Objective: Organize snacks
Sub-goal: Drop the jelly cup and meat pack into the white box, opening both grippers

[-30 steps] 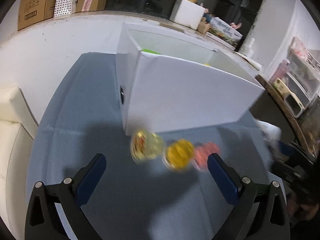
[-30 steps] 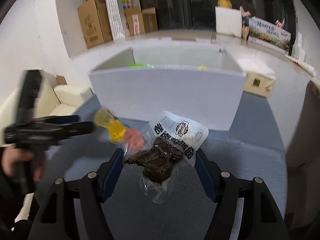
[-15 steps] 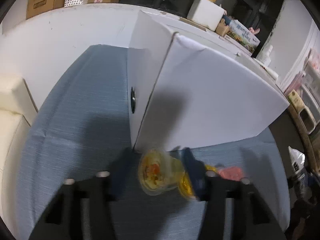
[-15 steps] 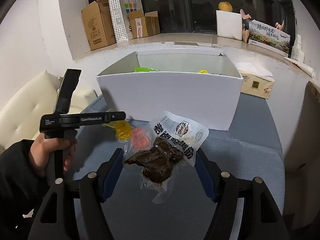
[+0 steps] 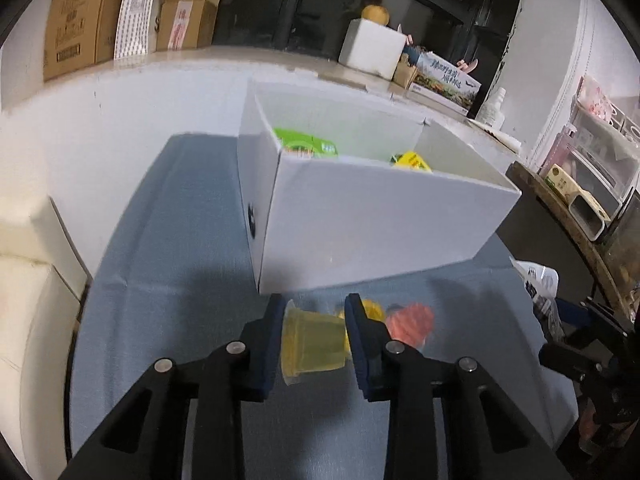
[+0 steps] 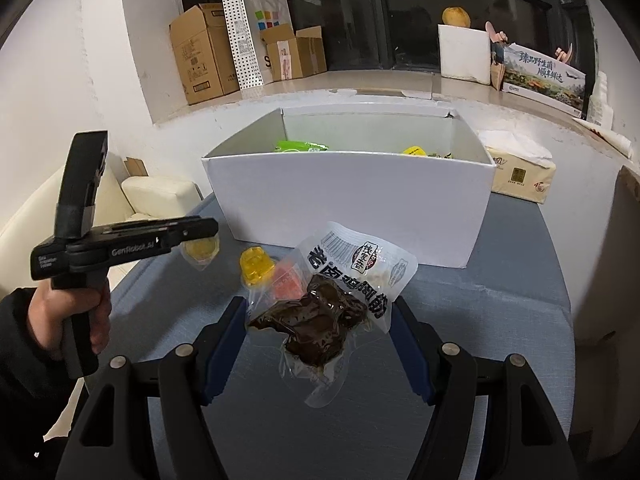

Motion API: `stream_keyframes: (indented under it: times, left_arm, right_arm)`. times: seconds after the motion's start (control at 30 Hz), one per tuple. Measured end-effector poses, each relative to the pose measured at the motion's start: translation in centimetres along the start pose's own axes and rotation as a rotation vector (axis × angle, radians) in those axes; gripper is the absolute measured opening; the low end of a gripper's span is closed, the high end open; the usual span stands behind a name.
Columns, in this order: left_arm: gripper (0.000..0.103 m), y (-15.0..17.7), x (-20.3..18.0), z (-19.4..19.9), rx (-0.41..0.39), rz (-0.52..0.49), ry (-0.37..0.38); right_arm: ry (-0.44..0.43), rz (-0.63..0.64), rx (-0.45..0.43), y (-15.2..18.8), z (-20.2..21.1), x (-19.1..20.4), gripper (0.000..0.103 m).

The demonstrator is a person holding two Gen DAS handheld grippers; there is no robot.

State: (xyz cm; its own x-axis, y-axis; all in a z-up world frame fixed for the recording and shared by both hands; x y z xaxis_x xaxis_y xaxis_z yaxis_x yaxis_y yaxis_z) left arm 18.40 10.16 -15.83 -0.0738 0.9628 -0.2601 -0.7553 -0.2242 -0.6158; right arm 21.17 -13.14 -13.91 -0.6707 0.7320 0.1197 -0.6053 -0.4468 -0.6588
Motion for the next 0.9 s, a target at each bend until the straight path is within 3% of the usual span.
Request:
stream_keyframes:
  times: [0.2, 0.4, 0.67, 0.9]
  left_arm:
    - [0.033, 0.2, -1.2, 1.4, -0.022, -0.042, 0.018]
    - [0.033, -2.3, -3.1, 5.7, -0.12, -0.092, 0.047]
    - [0.033, -10.3, -5.0, 7.6, -0.234, -0.172, 0.062]
    - [0.033, -16.3, -5.3, 4.0, -0.225, -0.185, 0.057]
  right_arm:
    - [-0.001, 0.004, -0.004, 0.0, 0.2, 0.1, 0.075]
    - [0.002, 0.025, -0.046, -1.5, 1.4, 0.4, 0.075]
    - [0.01, 0.112, -0.134, -8.8, 2.3, 0.2, 0.075]
    - [-0.05, 0.096, -0.152, -15.5, -0.3, -2.5, 0.075]
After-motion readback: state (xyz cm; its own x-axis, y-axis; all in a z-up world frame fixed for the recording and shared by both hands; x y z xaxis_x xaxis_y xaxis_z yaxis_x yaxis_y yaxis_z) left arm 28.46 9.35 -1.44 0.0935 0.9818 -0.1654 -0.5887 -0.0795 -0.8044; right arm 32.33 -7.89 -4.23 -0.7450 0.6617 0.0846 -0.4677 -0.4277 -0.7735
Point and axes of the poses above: each gripper's, at about its wrist camera, not at the fingertips, and z roughly against the way its jaws point, x to its left, y to its underside, the point moved 4 cm from there along -z, roughly the way its jaws point, and after that the axes turned 5 degrees about x, right-handed, at the moved point
